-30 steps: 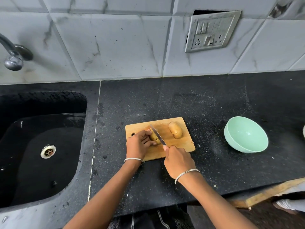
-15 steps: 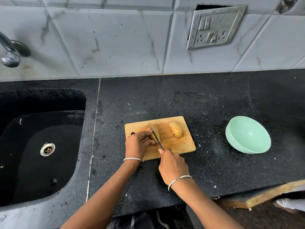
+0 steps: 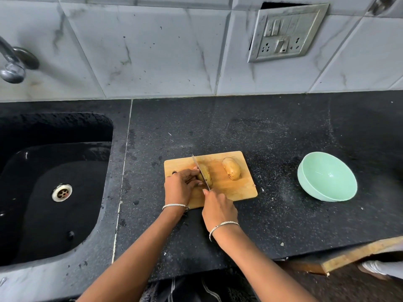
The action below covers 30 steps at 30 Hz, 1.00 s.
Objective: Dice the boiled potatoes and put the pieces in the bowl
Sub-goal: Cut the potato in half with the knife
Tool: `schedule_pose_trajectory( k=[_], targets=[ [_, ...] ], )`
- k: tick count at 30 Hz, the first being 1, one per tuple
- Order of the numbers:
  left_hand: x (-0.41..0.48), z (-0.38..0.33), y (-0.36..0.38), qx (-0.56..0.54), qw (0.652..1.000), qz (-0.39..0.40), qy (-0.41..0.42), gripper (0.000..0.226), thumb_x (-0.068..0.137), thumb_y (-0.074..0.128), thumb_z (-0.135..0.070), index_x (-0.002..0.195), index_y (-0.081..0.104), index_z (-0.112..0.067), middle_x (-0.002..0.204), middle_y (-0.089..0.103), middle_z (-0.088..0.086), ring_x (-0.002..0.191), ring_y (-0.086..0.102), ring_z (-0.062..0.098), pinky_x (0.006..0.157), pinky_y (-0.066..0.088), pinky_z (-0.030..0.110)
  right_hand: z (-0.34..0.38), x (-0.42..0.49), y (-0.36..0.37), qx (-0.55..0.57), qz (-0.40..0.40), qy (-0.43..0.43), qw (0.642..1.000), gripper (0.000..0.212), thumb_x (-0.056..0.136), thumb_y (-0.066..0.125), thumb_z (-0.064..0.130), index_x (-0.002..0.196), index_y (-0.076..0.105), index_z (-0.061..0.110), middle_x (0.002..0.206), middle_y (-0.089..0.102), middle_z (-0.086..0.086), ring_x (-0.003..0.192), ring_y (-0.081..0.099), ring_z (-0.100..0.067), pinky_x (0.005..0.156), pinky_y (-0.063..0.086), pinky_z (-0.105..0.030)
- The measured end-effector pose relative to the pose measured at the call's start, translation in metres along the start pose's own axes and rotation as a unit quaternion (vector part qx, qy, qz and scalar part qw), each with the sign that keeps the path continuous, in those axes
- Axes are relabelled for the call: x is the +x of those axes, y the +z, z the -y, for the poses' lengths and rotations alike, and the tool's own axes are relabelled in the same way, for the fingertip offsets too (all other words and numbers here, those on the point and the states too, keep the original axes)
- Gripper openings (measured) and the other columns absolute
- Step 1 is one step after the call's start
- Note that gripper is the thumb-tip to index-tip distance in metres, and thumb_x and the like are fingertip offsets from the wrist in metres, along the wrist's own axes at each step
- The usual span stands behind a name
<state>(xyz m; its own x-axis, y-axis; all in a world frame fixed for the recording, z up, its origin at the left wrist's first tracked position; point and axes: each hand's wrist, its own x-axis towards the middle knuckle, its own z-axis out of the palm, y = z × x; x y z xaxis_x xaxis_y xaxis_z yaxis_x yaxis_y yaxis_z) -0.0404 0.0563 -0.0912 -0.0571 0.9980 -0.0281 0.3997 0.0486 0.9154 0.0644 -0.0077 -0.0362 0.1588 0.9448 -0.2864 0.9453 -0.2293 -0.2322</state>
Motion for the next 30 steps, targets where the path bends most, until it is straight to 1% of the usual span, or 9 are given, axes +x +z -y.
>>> schedule_pose_trajectory(
  k=[4,9,12,14,18,21,24,27,30],
  targets=[
    [0.0,-0.005,-0.002,-0.022,1.0,0.008,-0.014,0.025,0.076,0.075,0.004,0.097,0.074,-0.009,0.093,0.075,0.001,0.072,0.069,-0.002,0.082,0.054,0.017,-0.007,-0.009,0.007,-0.02,0.01,-0.006,1.0,0.048,0.107,0.019,0.039,0.118,0.055,0.01,0.113,0.064,-0.012,0.104,0.064,-0.033,0.075,0.051,-0.039],
    [-0.002,-0.008,-0.006,-0.045,0.999,0.004,-0.012,0.023,0.074,0.074,0.01,0.094,0.072,-0.002,0.091,0.072,-0.003,0.068,0.067,-0.007,0.07,0.049,0.006,-0.02,-0.028,0.005,-0.016,0.018,0.009,1.0,0.044,0.106,0.021,0.042,0.114,0.052,0.011,0.11,0.066,-0.011,0.104,0.065,-0.033,0.073,0.052,-0.04],
    [-0.004,-0.011,-0.007,-0.054,0.998,0.005,-0.012,0.021,0.074,0.074,0.011,0.093,0.07,0.002,0.089,0.071,-0.002,0.068,0.068,-0.005,0.069,0.049,0.005,-0.034,-0.046,-0.011,-0.016,0.043,0.012,0.999,0.047,0.105,0.02,0.043,0.115,0.054,0.012,0.112,0.064,-0.011,0.106,0.063,-0.034,0.075,0.049,-0.04],
    [-0.004,-0.011,-0.008,-0.044,0.999,0.005,-0.006,0.022,0.073,0.075,0.009,0.093,0.07,0.0,0.088,0.071,-0.003,0.07,0.067,-0.008,0.07,0.049,0.005,-0.041,-0.052,-0.028,-0.017,0.047,0.004,0.999,0.049,0.105,0.02,0.043,0.111,0.057,0.012,0.108,0.065,-0.011,0.103,0.063,-0.034,0.072,0.045,-0.04],
    [-0.004,-0.013,-0.009,-0.014,1.0,0.006,0.006,0.026,0.071,0.079,0.005,0.091,0.072,-0.01,0.084,0.071,-0.01,0.077,0.066,-0.008,0.081,0.052,0.012,-0.041,-0.044,-0.045,0.006,0.011,-0.012,1.0,0.05,0.105,0.019,0.044,0.103,0.058,0.012,0.1,0.063,-0.011,0.094,0.062,-0.035,0.067,0.042,-0.037],
    [-0.006,-0.013,-0.011,0.027,0.999,-0.008,0.015,0.026,0.071,0.08,-0.001,0.09,0.073,-0.017,0.079,0.069,-0.018,0.078,0.063,-0.012,0.082,0.049,0.009,-0.032,-0.035,-0.037,0.03,0.001,-0.016,0.999,0.049,0.105,0.02,0.044,0.104,0.057,0.012,0.101,0.063,-0.012,0.096,0.061,-0.037,0.067,0.04,-0.037],
    [-0.006,-0.012,-0.011,0.049,0.999,-0.019,0.011,0.027,0.07,0.083,-0.007,0.09,0.073,-0.022,0.076,0.069,-0.016,0.076,0.064,-0.009,0.078,0.052,0.012,-0.026,-0.03,-0.025,0.037,-0.008,-0.021,0.999,0.046,0.105,0.02,0.044,0.105,0.054,0.012,0.101,0.065,-0.011,0.096,0.062,-0.037,0.067,0.041,-0.037],
    [-0.004,-0.014,-0.01,0.084,0.996,-0.013,0.014,0.027,0.068,0.085,-0.014,0.091,0.074,-0.022,0.079,0.07,-0.012,0.074,0.063,-0.003,0.078,0.053,0.017,-0.023,-0.025,-0.015,0.034,-0.015,-0.02,0.999,0.043,0.105,0.02,0.042,0.105,0.052,0.013,0.099,0.067,-0.009,0.094,0.064,-0.034,0.066,0.041,-0.037],
    [-0.003,-0.015,-0.009,0.1,0.995,-0.014,0.02,0.026,0.068,0.085,-0.018,0.092,0.075,-0.022,0.083,0.071,-0.01,0.072,0.061,-0.003,0.077,0.051,0.015,-0.022,-0.022,-0.009,0.028,-0.025,-0.026,0.999,0.041,0.106,0.02,0.041,0.107,0.05,0.013,0.098,0.067,-0.009,0.093,0.065,-0.034,0.065,0.042,-0.037]
  ],
)
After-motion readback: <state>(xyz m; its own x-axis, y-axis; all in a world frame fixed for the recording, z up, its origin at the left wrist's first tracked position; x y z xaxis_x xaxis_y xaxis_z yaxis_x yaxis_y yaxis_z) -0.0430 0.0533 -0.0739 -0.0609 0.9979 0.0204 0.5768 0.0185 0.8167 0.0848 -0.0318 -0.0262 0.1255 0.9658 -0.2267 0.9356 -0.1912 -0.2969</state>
